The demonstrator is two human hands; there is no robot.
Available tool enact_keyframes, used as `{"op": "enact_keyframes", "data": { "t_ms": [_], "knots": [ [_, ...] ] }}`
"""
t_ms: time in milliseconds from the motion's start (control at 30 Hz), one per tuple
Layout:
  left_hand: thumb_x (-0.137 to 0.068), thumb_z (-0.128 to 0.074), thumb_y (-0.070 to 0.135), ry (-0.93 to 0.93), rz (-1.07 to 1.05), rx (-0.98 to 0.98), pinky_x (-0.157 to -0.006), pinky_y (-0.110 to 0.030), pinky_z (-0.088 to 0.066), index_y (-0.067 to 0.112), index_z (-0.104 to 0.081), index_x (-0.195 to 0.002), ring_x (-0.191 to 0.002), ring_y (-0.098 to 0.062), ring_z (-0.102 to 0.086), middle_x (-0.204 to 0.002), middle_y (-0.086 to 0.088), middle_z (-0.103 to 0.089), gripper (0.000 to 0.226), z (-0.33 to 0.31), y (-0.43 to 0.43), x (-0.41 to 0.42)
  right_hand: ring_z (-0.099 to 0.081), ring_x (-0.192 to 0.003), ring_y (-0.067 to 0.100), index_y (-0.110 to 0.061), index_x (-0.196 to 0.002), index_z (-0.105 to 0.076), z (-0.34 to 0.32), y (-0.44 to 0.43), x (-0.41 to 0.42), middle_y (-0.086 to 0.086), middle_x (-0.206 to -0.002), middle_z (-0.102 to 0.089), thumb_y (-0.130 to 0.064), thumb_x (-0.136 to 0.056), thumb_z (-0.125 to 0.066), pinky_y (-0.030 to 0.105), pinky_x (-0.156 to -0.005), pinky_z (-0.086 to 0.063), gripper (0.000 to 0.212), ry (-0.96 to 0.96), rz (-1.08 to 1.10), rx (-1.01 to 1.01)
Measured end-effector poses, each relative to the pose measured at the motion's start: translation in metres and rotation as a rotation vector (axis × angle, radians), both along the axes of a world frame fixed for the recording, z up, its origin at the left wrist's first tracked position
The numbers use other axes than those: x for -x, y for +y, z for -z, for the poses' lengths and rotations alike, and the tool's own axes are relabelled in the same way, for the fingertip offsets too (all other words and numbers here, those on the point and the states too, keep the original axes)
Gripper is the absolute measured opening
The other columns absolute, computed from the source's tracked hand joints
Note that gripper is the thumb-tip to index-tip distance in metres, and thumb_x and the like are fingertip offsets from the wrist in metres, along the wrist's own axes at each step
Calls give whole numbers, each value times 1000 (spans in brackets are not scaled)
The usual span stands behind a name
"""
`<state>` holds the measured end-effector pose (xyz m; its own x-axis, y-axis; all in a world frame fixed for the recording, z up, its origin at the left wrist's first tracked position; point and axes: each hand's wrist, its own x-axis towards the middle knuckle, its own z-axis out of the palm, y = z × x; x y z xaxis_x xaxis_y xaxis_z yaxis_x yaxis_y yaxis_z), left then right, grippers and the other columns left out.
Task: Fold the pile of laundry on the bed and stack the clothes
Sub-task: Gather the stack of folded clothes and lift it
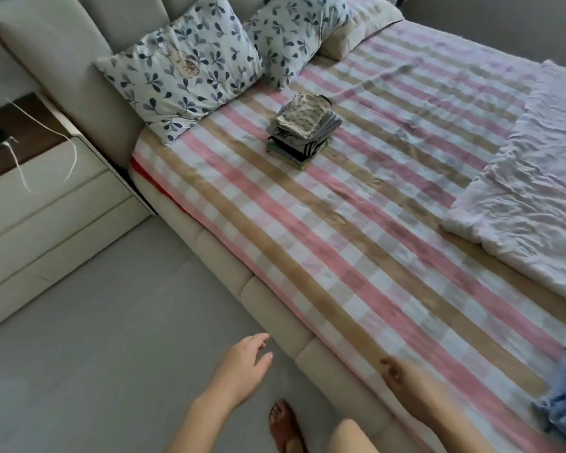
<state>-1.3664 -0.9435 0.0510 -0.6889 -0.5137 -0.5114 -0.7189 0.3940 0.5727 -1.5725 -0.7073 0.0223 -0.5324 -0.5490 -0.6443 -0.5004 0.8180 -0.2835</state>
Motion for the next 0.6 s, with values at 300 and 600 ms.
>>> {"op": "enact_keyframes", "data": {
  "t_ms": [300,600],
  "knots": [
    [-95,-44,33,-229,-11,-106,-95,-28,-42,22,-43,-133,-111,-14,-51,-126,3,-51,40,50,-91,-17,-56,-109,9,-28,-132,-46,10,-144,23,-7,-127,-56,-36,-96,-42,17,-85,-42,37,20,-187,-8],
    [-94,-49,26,-104,31,-114,-93,-20,-38,17,-45,-134,-110,-11,-52,-123,0,-56,41,42,-235,87,-57,-108,10,-29,-132,-45,-16,-298,100,-8,-126,-57,-37,-97,-41,25,-86,-49,37,60,-107,129]
  ]
}}
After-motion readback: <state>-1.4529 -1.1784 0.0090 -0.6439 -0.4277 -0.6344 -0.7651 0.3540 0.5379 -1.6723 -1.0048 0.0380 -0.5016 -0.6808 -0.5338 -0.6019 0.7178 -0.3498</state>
